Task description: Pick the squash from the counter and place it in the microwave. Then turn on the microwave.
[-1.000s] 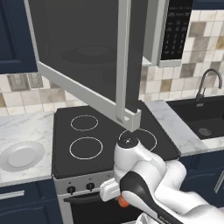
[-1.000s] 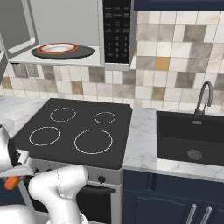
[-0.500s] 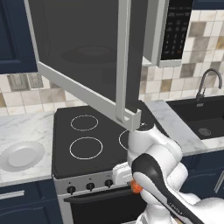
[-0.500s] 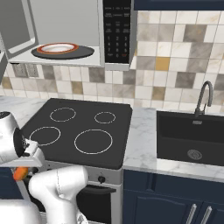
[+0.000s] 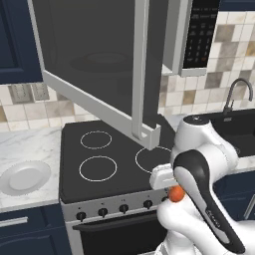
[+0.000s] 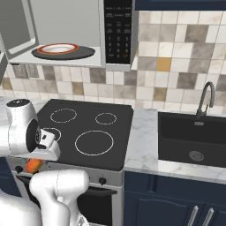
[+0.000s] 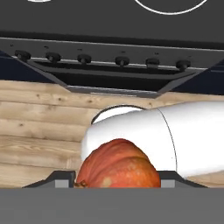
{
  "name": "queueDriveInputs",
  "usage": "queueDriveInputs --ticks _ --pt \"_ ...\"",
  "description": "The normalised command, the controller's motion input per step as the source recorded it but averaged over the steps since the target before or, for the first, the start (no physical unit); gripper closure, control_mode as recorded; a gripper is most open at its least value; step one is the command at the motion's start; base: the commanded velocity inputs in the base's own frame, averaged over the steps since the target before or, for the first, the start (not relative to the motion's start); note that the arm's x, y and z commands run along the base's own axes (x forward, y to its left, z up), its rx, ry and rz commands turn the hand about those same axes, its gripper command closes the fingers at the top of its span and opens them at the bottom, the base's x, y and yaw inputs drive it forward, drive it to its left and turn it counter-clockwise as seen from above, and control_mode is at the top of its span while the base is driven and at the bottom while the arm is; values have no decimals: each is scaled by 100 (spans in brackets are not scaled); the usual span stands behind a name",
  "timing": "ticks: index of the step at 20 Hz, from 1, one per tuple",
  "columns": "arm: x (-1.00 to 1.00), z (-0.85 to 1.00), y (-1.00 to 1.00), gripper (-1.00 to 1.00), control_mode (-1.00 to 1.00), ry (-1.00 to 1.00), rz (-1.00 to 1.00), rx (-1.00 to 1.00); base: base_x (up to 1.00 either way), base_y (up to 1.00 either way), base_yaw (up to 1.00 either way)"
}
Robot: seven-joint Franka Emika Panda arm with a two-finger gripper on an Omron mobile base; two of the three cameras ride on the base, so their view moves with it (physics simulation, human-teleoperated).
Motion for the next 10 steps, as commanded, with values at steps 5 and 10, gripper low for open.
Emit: queueDriveInputs --ticks 5,10 --pt "0 38 -58 100 -100 -11 0 13 0 0 0" --pt "0 49 -40 100 -100 -15 0 10 0 0 0"
